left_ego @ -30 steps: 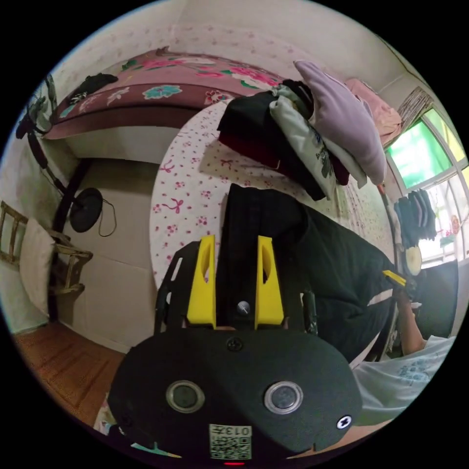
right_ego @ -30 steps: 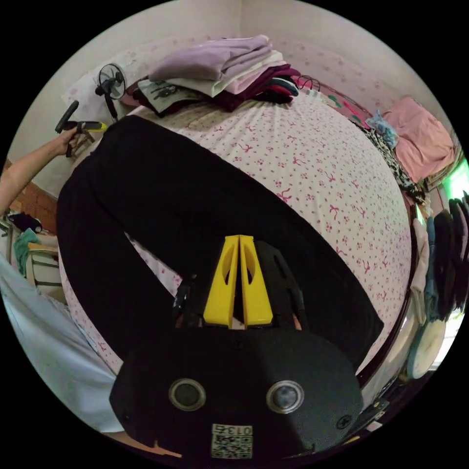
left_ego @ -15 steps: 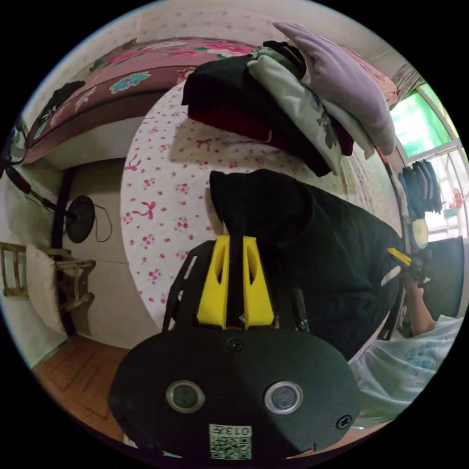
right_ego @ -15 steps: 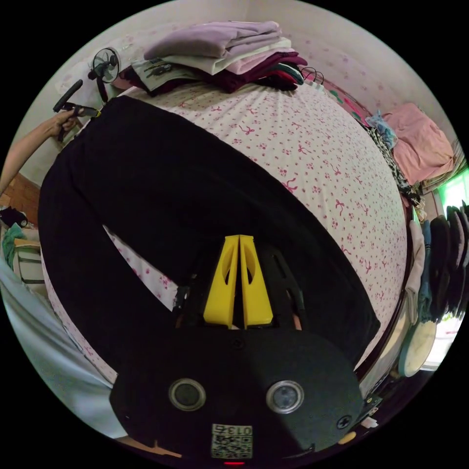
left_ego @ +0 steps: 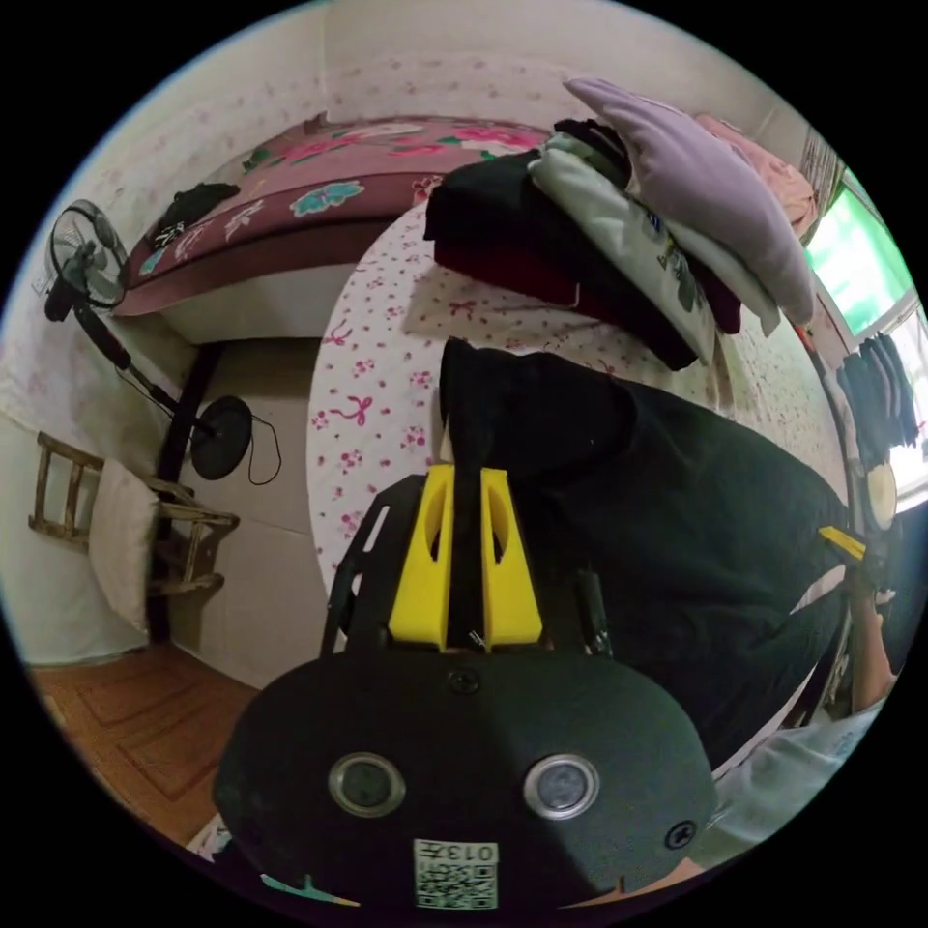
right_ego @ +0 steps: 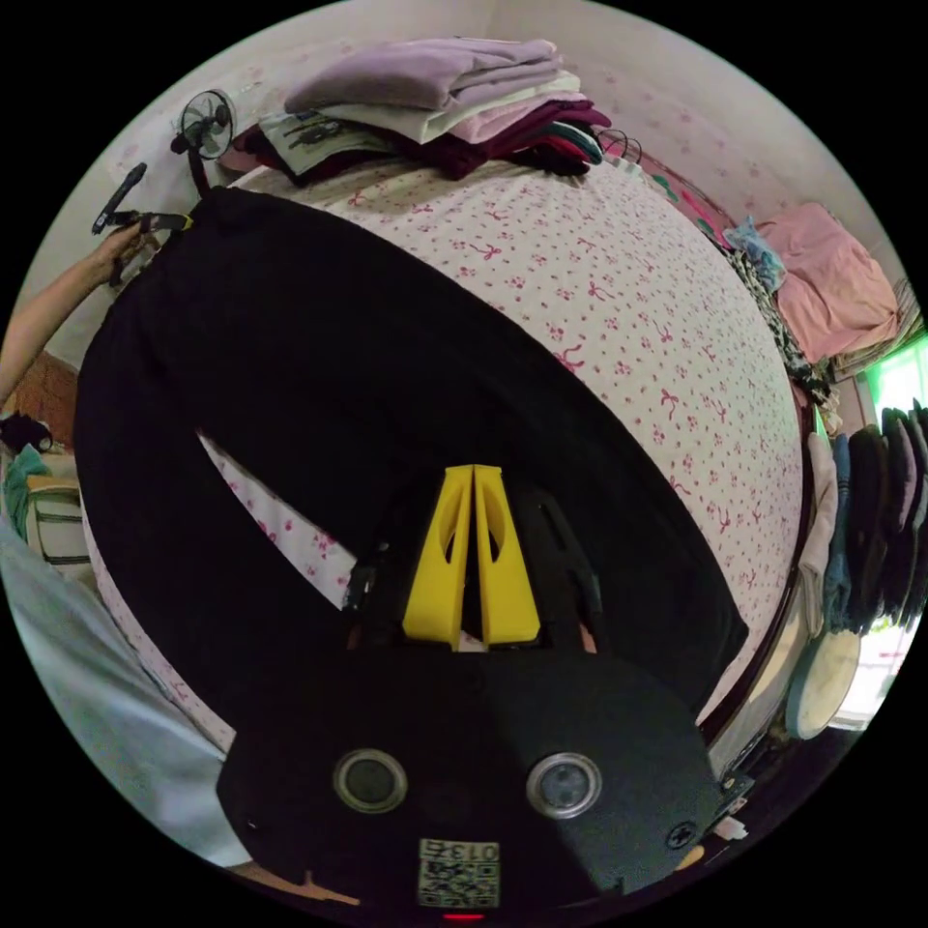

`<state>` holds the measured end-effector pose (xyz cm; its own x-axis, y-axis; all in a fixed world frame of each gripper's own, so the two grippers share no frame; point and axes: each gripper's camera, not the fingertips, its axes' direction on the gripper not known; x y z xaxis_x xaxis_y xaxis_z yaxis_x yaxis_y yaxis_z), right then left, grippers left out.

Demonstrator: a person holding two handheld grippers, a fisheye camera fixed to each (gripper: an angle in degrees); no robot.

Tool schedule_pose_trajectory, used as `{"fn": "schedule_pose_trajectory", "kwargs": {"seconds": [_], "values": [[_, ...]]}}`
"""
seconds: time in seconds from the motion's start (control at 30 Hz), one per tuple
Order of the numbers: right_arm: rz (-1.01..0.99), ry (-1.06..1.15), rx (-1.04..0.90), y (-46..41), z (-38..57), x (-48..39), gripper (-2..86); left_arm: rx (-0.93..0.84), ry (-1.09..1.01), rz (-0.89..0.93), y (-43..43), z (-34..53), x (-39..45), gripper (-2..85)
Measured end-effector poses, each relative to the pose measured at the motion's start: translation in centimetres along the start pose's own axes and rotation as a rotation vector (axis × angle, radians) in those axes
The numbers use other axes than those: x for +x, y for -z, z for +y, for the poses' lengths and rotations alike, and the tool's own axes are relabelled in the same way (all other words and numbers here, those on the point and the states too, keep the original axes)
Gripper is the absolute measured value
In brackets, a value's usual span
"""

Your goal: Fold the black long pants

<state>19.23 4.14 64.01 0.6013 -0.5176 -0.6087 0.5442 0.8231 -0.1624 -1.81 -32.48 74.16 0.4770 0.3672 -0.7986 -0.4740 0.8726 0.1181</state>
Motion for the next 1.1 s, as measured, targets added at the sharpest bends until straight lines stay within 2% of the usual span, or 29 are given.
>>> {"fn": "schedule_pose_trajectory", "kwargs": {"seconds": [0.07,0.2,0.27,0.33,0.47,0.53,0.63,0.67,0.73,0.9,1.03,1.1], "values": [[0.005,-0.039,0.004,1.1,0.8,0.7,0.2,0.064,0.031,0.017,1.3,1.7,-0.2,5.2],[-0.036,-0.13,0.141,4.2,4.2,1.6,0.2,0.206,0.091,0.035,4.5,5.5,-0.4,5.1],[-0.097,-0.107,0.176,5.0,5.4,0.8,0.2,0.256,0.035,-0.067,6.3,8.1,1.9,5.1],[-0.116,-0.041,0.175,5.3,6.2,-0.9,0.2,0.285,-0.009,-0.075,7.0,10.2,4.2,3.6],[-0.142,0.074,0.174,5.3,7.6,-4.6,0.3,0.219,-0.208,0.125,5.5,14.7,10.3,0.8],[-0.158,0.105,0.173,4.9,8.0,-5.5,0.3,0.166,-0.253,0.127,4.1,16.0,12.5,0.3],[-0.077,0.129,0.066,2.9,8.1,-6.2,0.2,0.052,-0.284,0.02,1.1,17.1,14.7,-0.1],[-0.082,0.102,0.102,3.1,8.5,-5.7,0.2,0.038,-0.285,0.012,0.4,17.4,14.9,-0.2],[-0.082,0.048,0.049,3.5,9.0,-4.8,0.2,0.058,-0.258,0.041,0.7,17.9,14.5,-0.3],[-0.102,-0.027,0.174,9.3,16.0,-3.1,0.2,0.185,-0.269,0.101,4.3,21.7,15.5,-0.4],[-0.143,-0.002,0.143,10.3,21.5,-4.8,0.2,0.1,-0.469,0.171,3.9,26.8,21.4,-0.4],[-0.09,-0.014,0.098,9.7,24.6,-6.4,0.2,0.053,-0.524,0.143,2.4,28.8,23.9,-0.4]]}}
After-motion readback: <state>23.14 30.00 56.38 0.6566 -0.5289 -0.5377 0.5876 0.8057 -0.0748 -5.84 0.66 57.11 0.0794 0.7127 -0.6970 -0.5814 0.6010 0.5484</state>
